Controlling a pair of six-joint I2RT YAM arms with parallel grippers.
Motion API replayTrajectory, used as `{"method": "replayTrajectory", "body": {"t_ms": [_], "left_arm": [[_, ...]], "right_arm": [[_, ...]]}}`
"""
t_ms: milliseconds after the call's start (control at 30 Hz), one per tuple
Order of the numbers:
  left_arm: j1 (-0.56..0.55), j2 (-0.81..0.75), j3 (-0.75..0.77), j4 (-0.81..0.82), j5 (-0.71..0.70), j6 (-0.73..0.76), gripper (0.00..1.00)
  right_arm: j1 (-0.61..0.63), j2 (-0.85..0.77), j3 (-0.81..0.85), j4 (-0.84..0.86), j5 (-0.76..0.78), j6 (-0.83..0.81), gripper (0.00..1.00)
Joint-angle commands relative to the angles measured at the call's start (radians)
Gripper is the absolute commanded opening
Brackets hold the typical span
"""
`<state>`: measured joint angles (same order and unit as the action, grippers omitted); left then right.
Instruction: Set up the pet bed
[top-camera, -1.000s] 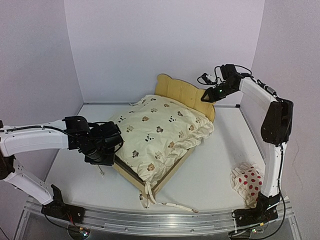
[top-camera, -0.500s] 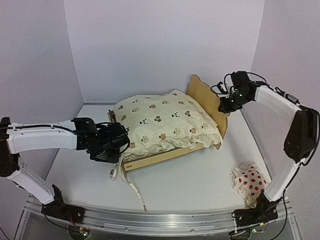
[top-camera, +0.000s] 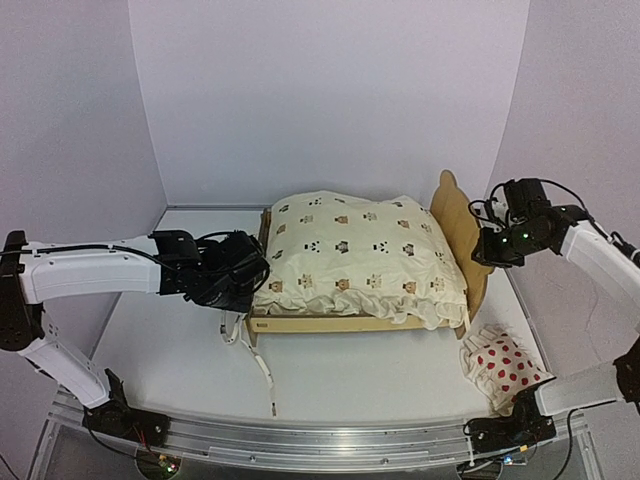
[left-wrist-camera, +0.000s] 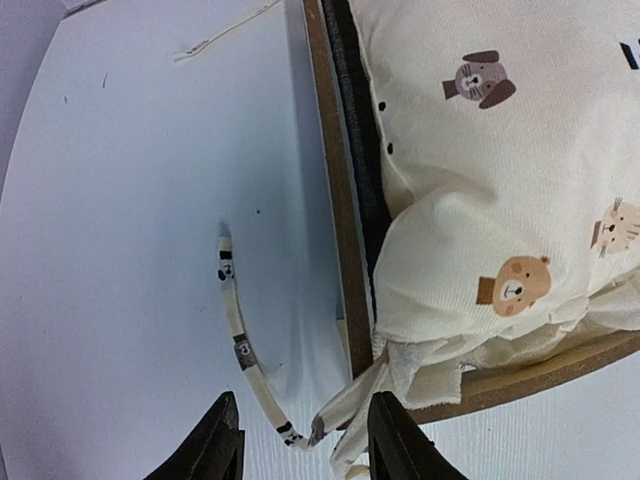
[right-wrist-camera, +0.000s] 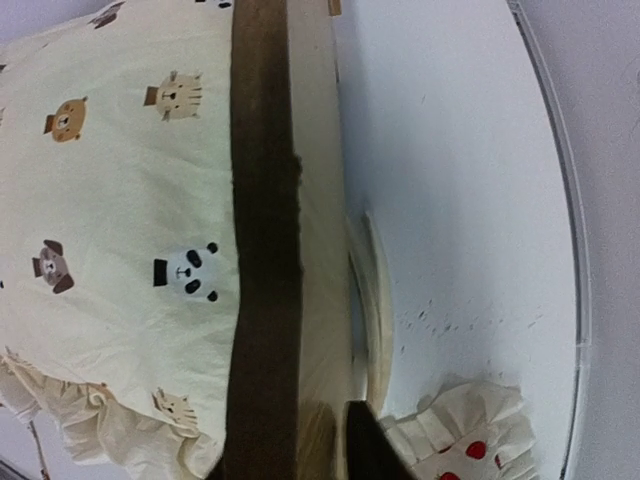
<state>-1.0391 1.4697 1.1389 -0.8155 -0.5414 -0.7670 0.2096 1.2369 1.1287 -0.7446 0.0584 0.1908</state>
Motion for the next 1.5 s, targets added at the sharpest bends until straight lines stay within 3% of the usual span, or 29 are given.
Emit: {"method": "replayTrajectory", "body": {"t_ms": [0, 133, 300, 433, 567, 767, 967, 1200, 1467], "left_arm": [[0.021, 0.018, 0.022, 0.121, 0.038, 0.11, 0.43], [0.022, 0.035, 0.024, 0.177, 0.101, 0.183, 0.42], [0.022, 0.059, 0.055, 0.168, 0.108, 0.21, 0.41], [0.027, 0.034, 0.071, 0.154, 0.069, 0.227, 0.43], [0.065, -0.028, 0.04, 0.153, 0.05, 0.237, 0.45], [0.13, -0.148, -0.035, 0.147, 0.061, 0.231, 0.48], [0.149, -0.26, -0.109, 0.139, 0.044, 0.196, 0.51], [0.151, -0.346, -0.174, 0.114, 0.024, 0.153, 0.5], [0.151, -0.43, -0.223, 0.107, -0.004, 0.139, 0.5]], "right_arm": [[-0.004, -0.058, -0.003, -0.094, -0.054, 0.126, 0.57], [-0.004, -0.053, 0.074, -0.154, 0.007, 0.108, 0.8], [-0.003, -0.013, 0.255, -0.231, 0.034, 0.113, 0.91], [0.051, 0.079, 0.466, -0.248, -0.04, 0.128, 0.91], [0.244, 0.194, 0.637, -0.248, 0.013, 0.101, 0.91], [0.519, 0.427, 0.793, -0.193, -0.031, 0.036, 0.9], [0.761, 0.732, 1.029, -0.164, -0.041, -0.058, 0.89], [0.858, 0.976, 1.215, -0.16, -0.051, -0.06, 0.79], [0.879, 1.069, 1.221, -0.113, -0.009, -0.066, 0.73]]}}
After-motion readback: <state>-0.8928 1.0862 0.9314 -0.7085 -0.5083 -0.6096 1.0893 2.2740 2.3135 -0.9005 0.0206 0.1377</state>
